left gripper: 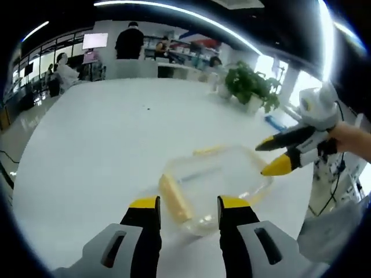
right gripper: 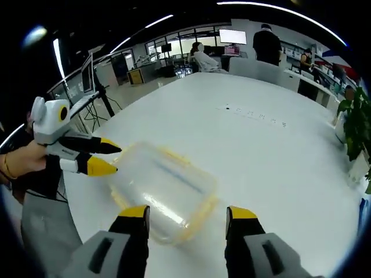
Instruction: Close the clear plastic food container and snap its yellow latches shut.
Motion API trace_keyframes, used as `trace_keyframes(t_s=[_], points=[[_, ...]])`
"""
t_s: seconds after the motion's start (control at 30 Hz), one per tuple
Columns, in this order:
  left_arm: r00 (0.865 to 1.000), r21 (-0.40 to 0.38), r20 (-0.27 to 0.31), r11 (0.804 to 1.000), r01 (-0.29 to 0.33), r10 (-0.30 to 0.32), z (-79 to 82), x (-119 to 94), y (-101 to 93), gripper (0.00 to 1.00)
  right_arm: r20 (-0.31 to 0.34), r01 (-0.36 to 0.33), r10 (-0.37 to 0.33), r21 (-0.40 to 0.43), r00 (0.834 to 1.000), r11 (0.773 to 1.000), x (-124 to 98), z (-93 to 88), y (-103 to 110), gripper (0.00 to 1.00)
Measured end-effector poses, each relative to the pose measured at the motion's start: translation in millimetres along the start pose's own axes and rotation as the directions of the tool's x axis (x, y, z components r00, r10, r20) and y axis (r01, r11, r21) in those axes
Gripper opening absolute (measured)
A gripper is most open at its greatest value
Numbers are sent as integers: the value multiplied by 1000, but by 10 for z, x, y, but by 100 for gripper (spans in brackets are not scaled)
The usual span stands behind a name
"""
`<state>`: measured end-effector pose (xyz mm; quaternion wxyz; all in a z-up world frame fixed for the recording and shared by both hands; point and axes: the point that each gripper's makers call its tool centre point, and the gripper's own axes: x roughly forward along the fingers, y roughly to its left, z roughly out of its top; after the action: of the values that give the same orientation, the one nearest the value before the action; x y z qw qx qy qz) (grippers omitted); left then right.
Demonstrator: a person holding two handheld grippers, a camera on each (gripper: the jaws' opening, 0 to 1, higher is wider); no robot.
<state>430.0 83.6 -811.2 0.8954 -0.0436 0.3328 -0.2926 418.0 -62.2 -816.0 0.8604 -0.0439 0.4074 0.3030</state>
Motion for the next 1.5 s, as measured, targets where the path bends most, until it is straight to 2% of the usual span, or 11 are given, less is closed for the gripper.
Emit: trace_keyframes(t_s=[0.1, 0.13, 0.4, 0.6, 0.8, 0.83, 1.13, 1.17, 1.2, 1.23, 1.5], points=[[1000, -25, 1, 1000, -1, 1, -8, 6, -2, 36, 1, -2, 2, 37, 1000, 999, 30, -42, 5, 50], [1000, -42, 0, 999, 0, 0, -15, 16, 3, 36, 20, -14, 12, 86, 1000, 996, 41, -26, 28, 49], [1000, -105, -6, 994, 0, 0, -42, 35, 9, 36, 36, -46, 40, 178, 999, 983, 80, -29, 64, 45], [1000, -108, -6, 994, -2, 2, -32, 54, -18, 35, 37, -61, 55, 197, 998, 979, 91, -35, 78, 44], [1000, -123, -12, 992, -1, -1, -42, 58, -12, 35, 33, -82, 76, 266, 997, 960, 119, -49, 98, 44], [1000, -129, -11, 992, -2, 1, -41, 60, -11, 35, 33, -79, 73, 258, 997, 963, 127, -45, 89, 45], [997, -160, -28, 984, -73, 69, -19, 90, -28, 31, 0, -70, 73, 292, 997, 954, 172, -11, 109, 42], [997, -163, -22, 984, -75, 73, -10, 89, -22, 31, -5, -68, 76, 404, 997, 912, 171, -47, 169, 41], [997, -167, -27, 983, -77, 74, -13, 84, -17, 30, -14, -78, 85, 283, 996, 956, 174, -63, 127, 40], [997, -162, -32, 984, -79, 75, -8, 84, -16, 30, -13, -59, 67, 322, 998, 945, 185, -63, 129, 40], [997, -222, -48, 972, -76, 67, -14, 88, 7, 27, -4, -50, 54, 331, 999, 942, 224, 7, 101, 41]])
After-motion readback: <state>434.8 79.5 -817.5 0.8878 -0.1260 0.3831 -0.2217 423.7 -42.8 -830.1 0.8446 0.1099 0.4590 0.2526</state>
